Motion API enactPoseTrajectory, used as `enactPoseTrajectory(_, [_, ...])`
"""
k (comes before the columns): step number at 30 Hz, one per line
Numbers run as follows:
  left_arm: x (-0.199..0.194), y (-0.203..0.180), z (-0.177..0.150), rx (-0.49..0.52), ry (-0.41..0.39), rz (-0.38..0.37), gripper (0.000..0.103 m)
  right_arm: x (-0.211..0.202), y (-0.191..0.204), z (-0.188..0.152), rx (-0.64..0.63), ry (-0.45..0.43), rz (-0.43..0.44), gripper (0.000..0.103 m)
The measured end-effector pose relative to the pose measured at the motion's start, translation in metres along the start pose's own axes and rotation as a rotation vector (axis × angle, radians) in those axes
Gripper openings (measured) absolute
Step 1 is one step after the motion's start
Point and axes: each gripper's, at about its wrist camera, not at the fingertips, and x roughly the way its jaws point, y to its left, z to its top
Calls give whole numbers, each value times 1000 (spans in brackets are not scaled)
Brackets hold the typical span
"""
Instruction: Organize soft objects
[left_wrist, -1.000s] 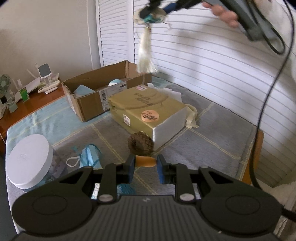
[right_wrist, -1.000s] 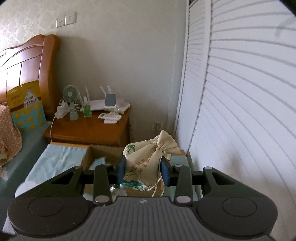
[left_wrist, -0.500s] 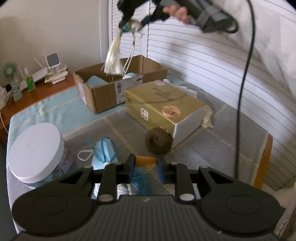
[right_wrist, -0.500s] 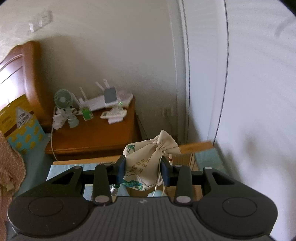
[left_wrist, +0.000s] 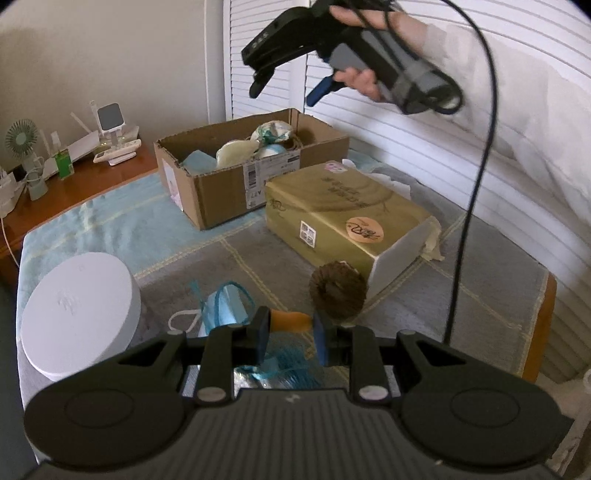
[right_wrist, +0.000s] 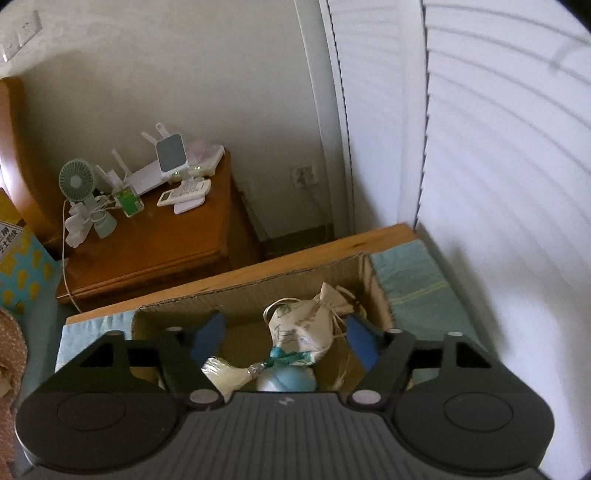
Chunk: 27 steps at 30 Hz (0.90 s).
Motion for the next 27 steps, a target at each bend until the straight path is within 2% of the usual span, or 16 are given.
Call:
enactPoseTrajectory(2, [1,-1,2,3,3,4,24,-4,-1,0,-33,3,4,85])
enactPoseTrajectory(4, [1,-1,3,3,6,4,24,-11,-5,-2,-61,-1,3,96])
enactPoseTrajectory(6, [0,-3,4,0,9,7,24,-20,-9,-5,-91,-7,19,101])
enactPoseTrajectory(13, [-5,-9,16,3,21,22,24,-56,-31,-33,-141,-26,73,103])
enactPoseTrajectory(22, [-10,-13,45,6,16,53,24,-100,-61,-100,-192,-169,70,103])
enactPoseTrajectory(27, [-5,-10,68,5,-5,75,24,-117,-68,-130,-240,-212,71,103])
